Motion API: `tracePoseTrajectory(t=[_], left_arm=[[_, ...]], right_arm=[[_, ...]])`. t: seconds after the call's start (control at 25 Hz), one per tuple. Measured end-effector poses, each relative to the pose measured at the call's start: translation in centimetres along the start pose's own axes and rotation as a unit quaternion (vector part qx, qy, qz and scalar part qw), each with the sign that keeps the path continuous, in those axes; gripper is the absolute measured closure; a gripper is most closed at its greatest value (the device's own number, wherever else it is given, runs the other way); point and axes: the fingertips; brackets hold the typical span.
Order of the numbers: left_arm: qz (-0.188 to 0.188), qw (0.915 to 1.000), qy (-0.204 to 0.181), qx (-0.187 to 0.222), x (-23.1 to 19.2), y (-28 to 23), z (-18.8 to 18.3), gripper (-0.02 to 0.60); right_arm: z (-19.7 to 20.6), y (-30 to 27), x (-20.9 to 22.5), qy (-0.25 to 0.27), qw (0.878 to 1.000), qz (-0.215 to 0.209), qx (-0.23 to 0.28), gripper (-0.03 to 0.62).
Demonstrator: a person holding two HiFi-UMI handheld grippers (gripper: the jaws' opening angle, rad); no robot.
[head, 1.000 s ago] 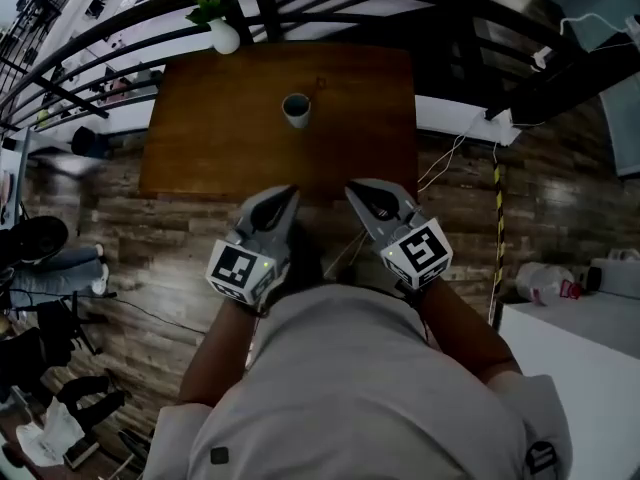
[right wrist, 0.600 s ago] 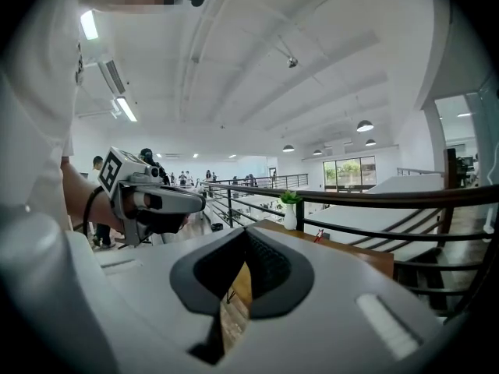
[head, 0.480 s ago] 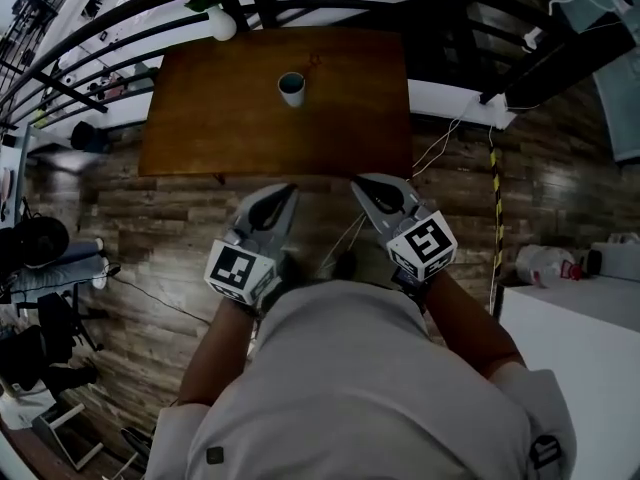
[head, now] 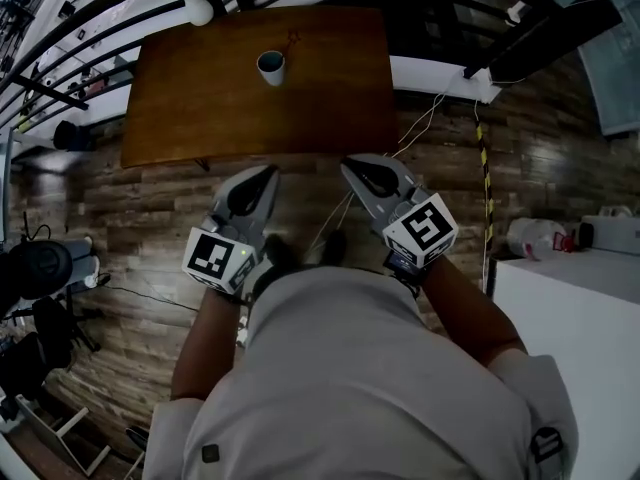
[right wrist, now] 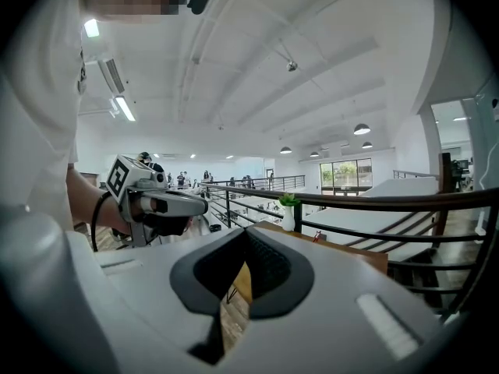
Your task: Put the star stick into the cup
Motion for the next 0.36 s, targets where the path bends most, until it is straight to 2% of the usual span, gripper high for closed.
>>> tracePoseTrajectory(t=[0.36], left_arm=[[0.0,0.9999,0.004,0.013,2.0,-0.6,-1.1,0.578]], right_arm=[[-0.3,2.2,-0.4,0.024,1.0,-0.002,0.001,0.586]])
Point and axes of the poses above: the fingertips, and each gripper's own axes: y backward along the fingers, x to its right, z out of its underside, and after that the axes turned 15 degrees about -y, right-handed
